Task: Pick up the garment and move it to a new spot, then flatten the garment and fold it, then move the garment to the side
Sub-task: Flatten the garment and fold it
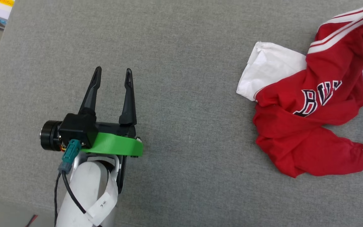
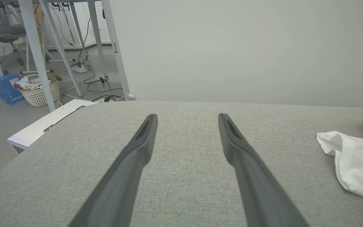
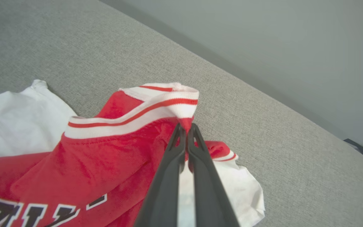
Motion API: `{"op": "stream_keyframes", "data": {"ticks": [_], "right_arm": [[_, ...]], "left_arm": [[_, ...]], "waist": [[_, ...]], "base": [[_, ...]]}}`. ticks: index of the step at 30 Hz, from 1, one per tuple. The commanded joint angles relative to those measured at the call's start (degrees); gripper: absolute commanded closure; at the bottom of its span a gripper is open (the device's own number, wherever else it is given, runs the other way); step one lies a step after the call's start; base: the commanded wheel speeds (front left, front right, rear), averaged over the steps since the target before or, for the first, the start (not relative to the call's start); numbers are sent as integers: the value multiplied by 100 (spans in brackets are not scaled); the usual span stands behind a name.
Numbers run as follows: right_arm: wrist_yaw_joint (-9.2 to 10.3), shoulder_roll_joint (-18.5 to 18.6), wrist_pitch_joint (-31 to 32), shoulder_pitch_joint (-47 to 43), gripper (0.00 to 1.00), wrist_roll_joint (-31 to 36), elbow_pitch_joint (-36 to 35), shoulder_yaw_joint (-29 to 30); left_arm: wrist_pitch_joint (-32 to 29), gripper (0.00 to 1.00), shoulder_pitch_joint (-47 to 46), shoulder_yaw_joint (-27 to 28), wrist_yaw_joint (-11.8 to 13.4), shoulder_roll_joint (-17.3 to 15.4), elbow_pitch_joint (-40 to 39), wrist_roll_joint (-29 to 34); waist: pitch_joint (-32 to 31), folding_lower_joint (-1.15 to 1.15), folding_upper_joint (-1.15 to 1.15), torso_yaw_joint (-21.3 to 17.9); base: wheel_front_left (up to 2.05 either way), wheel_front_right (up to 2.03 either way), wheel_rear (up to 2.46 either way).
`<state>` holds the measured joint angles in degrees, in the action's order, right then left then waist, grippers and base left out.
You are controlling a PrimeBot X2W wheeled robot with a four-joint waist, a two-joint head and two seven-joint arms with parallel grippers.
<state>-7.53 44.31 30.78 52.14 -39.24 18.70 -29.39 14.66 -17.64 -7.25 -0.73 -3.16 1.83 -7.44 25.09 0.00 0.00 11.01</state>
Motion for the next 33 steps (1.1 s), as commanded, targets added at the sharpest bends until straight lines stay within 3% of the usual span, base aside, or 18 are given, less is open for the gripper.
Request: {"op": "stream_keyframes", "data": {"ticks": [1,6,10,11,12,13,17,23,28,33], "right_arm": [[4,-145,-86,106,100,54,270,-160],[4,-525,-64,167,100,-92,1227,-1022],[4,-589,-741,309,100,-434,1599,-1340],[4,-573,-898,326,80,-468,1621,-1385],[4,-531,-1116,346,53,-482,1602,-1460],[4,-492,-1319,354,0,-491,1566,-1507],[4,-345,-2665,216,0,-546,1297,-1472],[4,-481,-4007,-336,0,-294,1043,-875],[4,-753,-4428,-1074,0,115,654,-157],[4,-1094,-4523,-2095,0,712,-15,766]], "left_arm": [[34,0,-111,-28,35,25,-24,-69],[34,0,-123,-87,96,27,-29,-121],[34,0,-98,0,101,27,-1,-45],[34,0,-96,27,89,27,5,-28],[34,0,-97,63,65,27,17,-11],[34,0,-102,90,41,24,29,4],[34,0,-243,232,-150,-96,104,91],[34,0,-834,233,-463,-394,392,3],[-337,0,-1628,-75,-631,-768,890,-208],[-1124,0,-2547,-746,-671,-1069,1374,-683]], "waist": [[263,0,0,228],[304,0,0,275],[180,0,0,162],[130,0,0,123],[66,0,0,75],[12,0,0,36],[-342,0,0,-276],[-660,0,0,-705],[-810,0,0,-1089],[-848,0,0,-1410]], "base": [[0,0,0],[0,0,0],[0,0,0],[0,0,0],[0,0,0],[0,0,0],[0,0,0],[0,0,0],[0,0,0],[0,0,0]]}}
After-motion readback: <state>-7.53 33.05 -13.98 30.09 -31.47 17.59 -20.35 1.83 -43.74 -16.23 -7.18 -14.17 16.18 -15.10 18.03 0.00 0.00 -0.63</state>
